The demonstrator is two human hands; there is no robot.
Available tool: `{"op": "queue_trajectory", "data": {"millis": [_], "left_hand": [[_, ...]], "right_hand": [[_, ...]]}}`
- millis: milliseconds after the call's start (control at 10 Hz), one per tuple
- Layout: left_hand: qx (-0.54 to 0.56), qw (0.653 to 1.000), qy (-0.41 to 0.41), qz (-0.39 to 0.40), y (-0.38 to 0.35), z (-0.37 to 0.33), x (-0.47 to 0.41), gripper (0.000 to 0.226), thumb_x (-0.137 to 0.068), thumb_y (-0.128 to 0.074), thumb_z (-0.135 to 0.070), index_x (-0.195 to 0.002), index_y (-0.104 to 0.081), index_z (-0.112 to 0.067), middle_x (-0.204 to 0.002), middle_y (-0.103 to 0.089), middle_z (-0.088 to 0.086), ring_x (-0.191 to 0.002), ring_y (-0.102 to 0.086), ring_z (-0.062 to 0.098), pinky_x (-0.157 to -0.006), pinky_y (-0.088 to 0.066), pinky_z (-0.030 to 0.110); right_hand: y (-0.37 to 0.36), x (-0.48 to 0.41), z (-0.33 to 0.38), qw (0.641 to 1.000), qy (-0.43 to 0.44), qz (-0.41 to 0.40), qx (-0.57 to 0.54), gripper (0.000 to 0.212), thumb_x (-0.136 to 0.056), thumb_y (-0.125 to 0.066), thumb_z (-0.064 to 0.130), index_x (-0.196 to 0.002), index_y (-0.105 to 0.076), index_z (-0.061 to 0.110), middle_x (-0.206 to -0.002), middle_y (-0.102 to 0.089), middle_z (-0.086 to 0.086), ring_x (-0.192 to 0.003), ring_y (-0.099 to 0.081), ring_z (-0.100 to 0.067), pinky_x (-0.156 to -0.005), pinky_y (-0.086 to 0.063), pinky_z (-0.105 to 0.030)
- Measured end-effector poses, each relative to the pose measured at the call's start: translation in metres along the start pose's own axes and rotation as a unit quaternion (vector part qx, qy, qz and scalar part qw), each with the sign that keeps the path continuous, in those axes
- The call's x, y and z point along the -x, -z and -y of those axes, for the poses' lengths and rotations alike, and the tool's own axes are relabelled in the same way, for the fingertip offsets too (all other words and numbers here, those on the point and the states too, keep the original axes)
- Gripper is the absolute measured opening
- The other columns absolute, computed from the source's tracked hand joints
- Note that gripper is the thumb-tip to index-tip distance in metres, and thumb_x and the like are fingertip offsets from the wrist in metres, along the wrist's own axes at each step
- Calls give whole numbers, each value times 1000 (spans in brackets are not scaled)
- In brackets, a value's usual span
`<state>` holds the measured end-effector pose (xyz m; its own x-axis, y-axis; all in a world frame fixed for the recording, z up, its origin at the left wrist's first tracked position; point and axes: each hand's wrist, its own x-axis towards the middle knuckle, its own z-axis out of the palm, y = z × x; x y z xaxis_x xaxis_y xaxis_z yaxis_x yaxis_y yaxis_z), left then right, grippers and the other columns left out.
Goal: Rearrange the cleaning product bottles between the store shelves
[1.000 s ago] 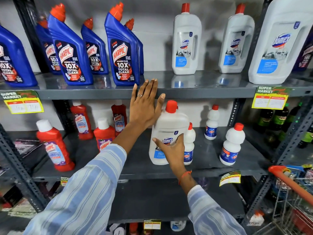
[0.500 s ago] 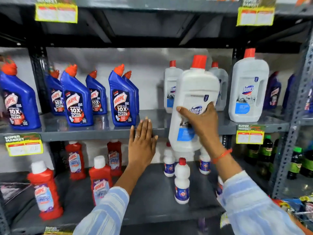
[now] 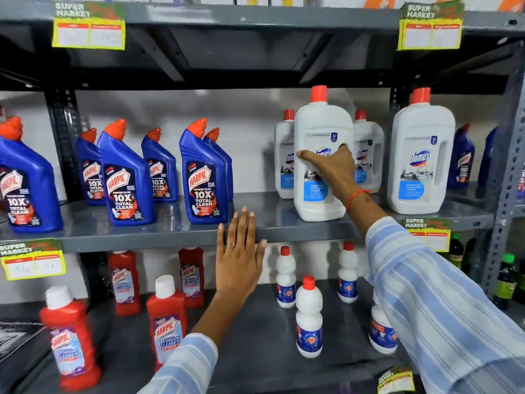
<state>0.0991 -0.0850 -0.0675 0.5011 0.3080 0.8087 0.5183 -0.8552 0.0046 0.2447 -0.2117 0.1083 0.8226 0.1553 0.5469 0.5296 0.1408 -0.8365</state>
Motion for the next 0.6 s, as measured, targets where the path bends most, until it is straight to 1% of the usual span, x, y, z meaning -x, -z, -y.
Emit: {"op": "queue_trajectory", "data": {"millis": [100,200,300,400,500,600], "left_hand": [[-3,1000,-4,-11,-6,2,-1,61,-98,-19,-41,-150,-18,-8,-157,-21,10,-144,-19,24,-116,-11,47],[-12,1000,-6,-15,-8,3,-1,62,-98,-19,-42,-150,-17,-9,-158,-19,10,-145,-16,24,-116,-8,46],[-15,999,-11,-33,-9,2,-3,61,-98,-22,-41,-149,-20,-8,-157,-21,10,-144,-17,24,-117,-6,45],[-4,999,-10,-39,-10,4,-1,61,-98,-23,-41,-148,-25,-6,-156,-25,10,-143,-21,24,-117,-7,45],[13,999,-14,-49,-3,5,2,62,-97,-25,-43,-147,-27,-6,-154,-28,10,-142,-25,24,-118,-14,48],[42,997,-13,-57,8,-3,-5,63,-97,-24,-43,-149,-23,-7,-156,-25,9,-144,-21,22,-118,-12,46]], "right_hand": [[-7,-12,-9,1000,10,10,14,68,-52,-85,41,-104,-56,10,-100,-69,-3,-93,-65,-21,-85,-55,-37],[-11,-15,-14,1000,20,9,11,70,-51,-85,42,-106,-55,11,-101,-70,-2,-93,-66,-20,-84,-55,-36],[-13,-14,-15,1000,25,4,15,74,-51,-85,42,-110,-52,10,-103,-70,-2,-91,-66,-18,-86,-56,-39],[-12,-11,-19,1000,12,11,5,78,-55,-85,39,-117,-49,9,-107,-69,-4,-95,-66,-19,-89,-55,-41],[-9,13,-27,1000,17,-12,5,78,-65,-80,37,-126,-44,5,-115,-64,-4,-107,-62,-22,-97,-49,-43],[-6,38,-24,993,83,-65,61,76,-70,-76,35,-130,-41,3,-124,-58,-11,-115,-55,-25,-101,-44,-44]]}}
